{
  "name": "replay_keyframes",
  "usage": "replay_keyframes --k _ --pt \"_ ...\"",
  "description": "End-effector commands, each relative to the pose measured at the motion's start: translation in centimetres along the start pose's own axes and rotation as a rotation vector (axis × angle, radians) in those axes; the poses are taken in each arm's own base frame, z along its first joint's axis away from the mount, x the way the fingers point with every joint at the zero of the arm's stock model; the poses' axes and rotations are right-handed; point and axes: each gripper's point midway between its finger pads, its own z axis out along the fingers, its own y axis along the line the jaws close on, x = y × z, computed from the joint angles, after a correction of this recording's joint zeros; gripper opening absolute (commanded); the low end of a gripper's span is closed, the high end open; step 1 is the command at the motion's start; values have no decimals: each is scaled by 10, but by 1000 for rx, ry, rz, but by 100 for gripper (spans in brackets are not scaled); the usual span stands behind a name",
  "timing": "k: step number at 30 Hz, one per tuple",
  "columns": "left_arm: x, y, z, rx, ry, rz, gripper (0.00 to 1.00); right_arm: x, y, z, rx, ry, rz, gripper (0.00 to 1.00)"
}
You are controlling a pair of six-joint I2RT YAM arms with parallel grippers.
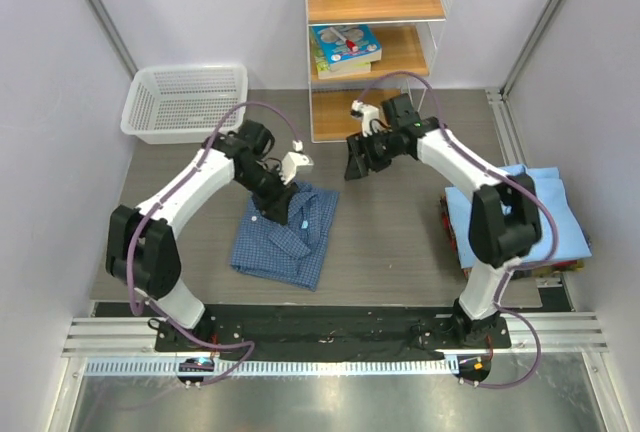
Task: Fold and stack the long sleeve shirts
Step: Fold the shirt
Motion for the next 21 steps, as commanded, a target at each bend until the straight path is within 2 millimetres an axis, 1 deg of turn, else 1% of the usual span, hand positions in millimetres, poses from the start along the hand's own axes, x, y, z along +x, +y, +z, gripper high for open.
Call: replay_keyframes --k 1,2,3,4,5,6,8,10,11,12,13,14,16,17,18,19,20,21 --pt "38 40 -16 -122 145 107 39 57 48 -12 -157 95 138 60" --pt "43 50 -12 -152 164 114 39 65 56 -10 -197 112 187 60" --pt "57 53 -2 -137 208 106 38 83 58 -5 -206 151 253 59" --pt "61 65 2 -167 224 115 37 90 58 0 -218 164 274 59" --pt "66 70 7 -176 240 102 36 96 60 3 -233 177 300 59" --pt "80 71 18 -152 278 81 35 104 59 5 -237 192 327 59" --pt "91 68 32 -134 321 64 31 105 59 10 -244 195 340 59" --pt "105 43 56 -69 387 65 29 101 53 14 -220 191 353 58" --pt "103 34 67 -53 382 76 28 104 50 19 -218 204 374 58" --pt "104 20 76 -37 387 42 28 100 49 21 -222 202 381 58" --pt "105 -3 91 2 411 82 28 99 48 25 -225 204 390 58" --pt "101 -14 99 22 402 88 27 98 47 29 -224 208 407 58" --pt "82 -36 112 64 347 92 29 94 39 40 -219 211 415 56" --pt "71 -39 112 61 308 83 31 92 39 44 -222 215 425 54" --pt "61 -42 111 77 271 66 33 90 35 52 -220 220 433 50" --pt "53 -47 106 97 244 57 39 88 33 57 -207 220 423 47" --pt "36 -54 95 114 181 80 41 86 29 61 -191 218 412 45" --pt "27 -62 85 149 130 84 43 75 24 65 -181 196 360 42"
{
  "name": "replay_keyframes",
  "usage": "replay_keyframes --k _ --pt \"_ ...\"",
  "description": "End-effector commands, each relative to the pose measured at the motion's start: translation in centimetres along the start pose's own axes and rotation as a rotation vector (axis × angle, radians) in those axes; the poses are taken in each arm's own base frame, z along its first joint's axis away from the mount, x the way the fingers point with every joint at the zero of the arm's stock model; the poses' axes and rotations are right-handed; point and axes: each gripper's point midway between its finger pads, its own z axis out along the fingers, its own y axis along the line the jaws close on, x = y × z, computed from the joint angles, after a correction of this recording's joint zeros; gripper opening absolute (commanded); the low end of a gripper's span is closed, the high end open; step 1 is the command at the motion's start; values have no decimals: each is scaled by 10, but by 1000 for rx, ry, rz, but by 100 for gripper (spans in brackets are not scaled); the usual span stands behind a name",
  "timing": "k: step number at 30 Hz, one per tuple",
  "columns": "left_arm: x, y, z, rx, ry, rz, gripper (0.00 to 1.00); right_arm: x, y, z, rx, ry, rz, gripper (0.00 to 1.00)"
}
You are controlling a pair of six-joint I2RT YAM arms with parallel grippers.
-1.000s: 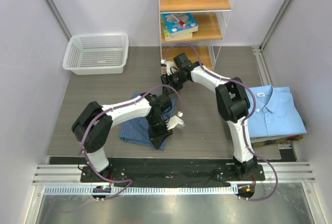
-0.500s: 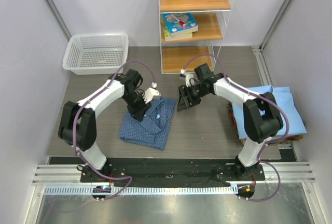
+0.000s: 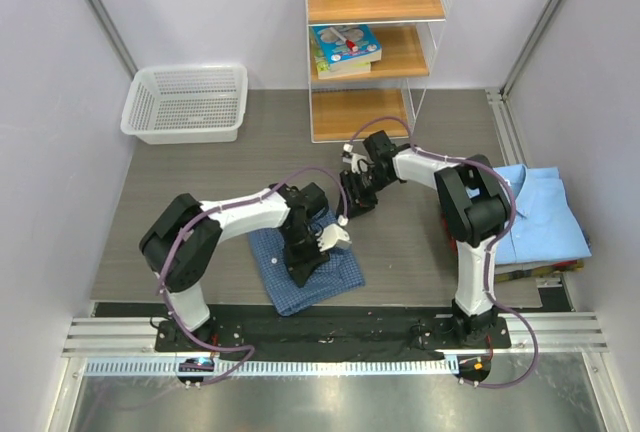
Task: Fold and stack the long sleeve shirts
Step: Fold the shirt
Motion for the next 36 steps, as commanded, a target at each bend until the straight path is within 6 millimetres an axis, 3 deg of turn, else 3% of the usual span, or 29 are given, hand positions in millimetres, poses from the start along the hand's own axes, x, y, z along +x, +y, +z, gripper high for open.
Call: replay_keyframes --k 1,2,3,4,5,6,7,8,9,10,11,12,14,16,17,18,20,21,22,25,26,29,32,34,36 --pt "-53 -21 -52 90 -322 -5 46 -39 -4 13 26 -50 -83 29" --pt "-55 -24 -62 91 -361 2 48 -44 -3 19 23 -45 -107 24" --pt "-58 -27 -83 61 -429 20 49 -61 7 17 16 -62 -191 17" --pt "-59 -30 -92 63 -462 16 51 -64 0 30 30 -38 -210 11" --pt "-58 -30 -102 56 -491 -2 51 -66 9 40 24 -23 -264 8" --pt "-55 -20 -120 23 -545 -40 52 -85 24 42 12 -48 -330 6" --pt "-51 -15 -129 23 -564 -87 52 -88 29 47 10 -36 -370 5" --pt "-49 -11 -138 26 -593 -137 52 -84 36 65 0 -4 -401 3" --pt "-38 7 -154 -1 -639 -216 52 -99 53 66 -9 -36 -453 2" --pt "-32 16 -161 -12 -660 -267 52 -102 62 71 -15 -33 -488 1" --pt "-24 22 -167 -12 -679 -318 52 -101 63 82 -17 -18 -507 1" --pt "-8 38 -174 -36 -714 -400 52 -110 84 83 -22 -34 -557 1" --pt "8 48 -176 -36 -729 -459 53 -119 91 80 -9 -49 -573 7" --pt "23 57 -173 -30 -720 -507 56 -127 89 65 51 -82 -590 14" --pt "26 58 -172 -22 -717 -513 57 -133 96 44 69 -120 -604 25" --pt "27 60 -170 -28 -715 -501 59 -131 75 34 114 -117 -568 29" --pt "26 70 -167 -44 -722 -486 61 -120 53 16 154 -111 -500 37" --pt "26 74 -166 -50 -716 -491 61 -120 60 -6 146 -146 -482 46" --pt "25 81 -166 -50 -713 -492 61 -121 47 -26 148 -170 -430 50" --pt "23 89 -167 -34 -699 -477 62 -85 33 -45 134 -147 -331 59" --pt "21 93 -169 -34 -699 -474 62 -62 23 -37 131 -97 -282 59" --pt "20 98 -172 -44 -693 -457 63 -27 28 -27 34 -33 -200 63" --pt "27 101 -168 -78 -666 -438 67 -7 29 -10 -61 24 -85 64" --pt "32 99 -163 -97 -647 -434 69 -7 26 0 -81 25 -48 64" --pt "36 95 -160 -101 -637 -421 69 -5 26 12 -102 46 -47 58"
